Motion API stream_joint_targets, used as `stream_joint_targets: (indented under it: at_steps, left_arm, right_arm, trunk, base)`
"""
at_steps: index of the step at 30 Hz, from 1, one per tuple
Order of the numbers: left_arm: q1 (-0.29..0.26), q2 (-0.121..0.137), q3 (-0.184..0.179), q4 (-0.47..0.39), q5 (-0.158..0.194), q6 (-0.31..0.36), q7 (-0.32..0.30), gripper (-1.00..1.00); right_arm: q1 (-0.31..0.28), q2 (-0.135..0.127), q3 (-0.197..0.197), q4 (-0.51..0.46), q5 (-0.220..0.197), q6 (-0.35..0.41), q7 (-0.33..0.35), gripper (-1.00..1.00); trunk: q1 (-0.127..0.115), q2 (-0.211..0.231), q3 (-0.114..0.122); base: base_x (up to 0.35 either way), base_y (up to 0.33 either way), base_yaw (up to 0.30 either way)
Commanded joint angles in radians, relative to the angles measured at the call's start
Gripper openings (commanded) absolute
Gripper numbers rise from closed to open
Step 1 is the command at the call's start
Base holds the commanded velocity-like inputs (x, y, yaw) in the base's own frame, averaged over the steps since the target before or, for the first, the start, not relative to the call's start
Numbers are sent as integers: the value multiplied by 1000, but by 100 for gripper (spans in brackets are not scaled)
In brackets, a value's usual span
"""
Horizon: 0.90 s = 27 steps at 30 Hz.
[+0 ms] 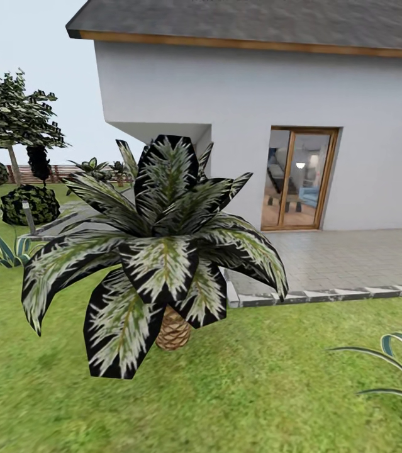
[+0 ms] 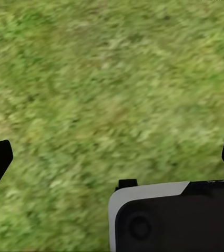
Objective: Take the three Easter eggs out of the wicker basket on the lawn in the garden, then place them on the lawn next to a single tree (choose any tree) so that all three eggs are next to the same tree and none are left in the basket.
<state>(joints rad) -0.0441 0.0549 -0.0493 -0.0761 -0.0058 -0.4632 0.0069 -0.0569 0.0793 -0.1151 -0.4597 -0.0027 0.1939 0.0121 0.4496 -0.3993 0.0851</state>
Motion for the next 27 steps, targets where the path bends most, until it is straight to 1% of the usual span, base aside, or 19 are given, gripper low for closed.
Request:
stream_joint_targets:
  at_steps: [1,9,14,20,27]
  left_arm:
    - [0,0,-4,1,0,-3,1,100]
    - [0,0,-4,1,0,-3,1,100]
    - [0,0,-4,1,0,-3,1,100]
    - [0,0,-4,1,0,-3,1,100]
    - [0,0,-4,1,0,-3,1,100]
  right_arm:
    - [0,1,-5,-2,0,6,1,100]
    - [0,1,-5,-2,0,6,1,100]
    - [0,2,-5,-2,0,6,0,100]
    - [0,1,-7,-2,0,6,1,100]
    - [0,0,-7,-2,0,6,2,100]
  trunk:
    - [0,-1,0]
    - [0,-1,2]
    - [0,-1,3]
    - [0,-1,6]
    - [0,-1,7]
  base:
    - [36,40,-1]
    - [12,22,0]
    - [1,155,0]
    - [1,73,0]
    - [30,132,0]
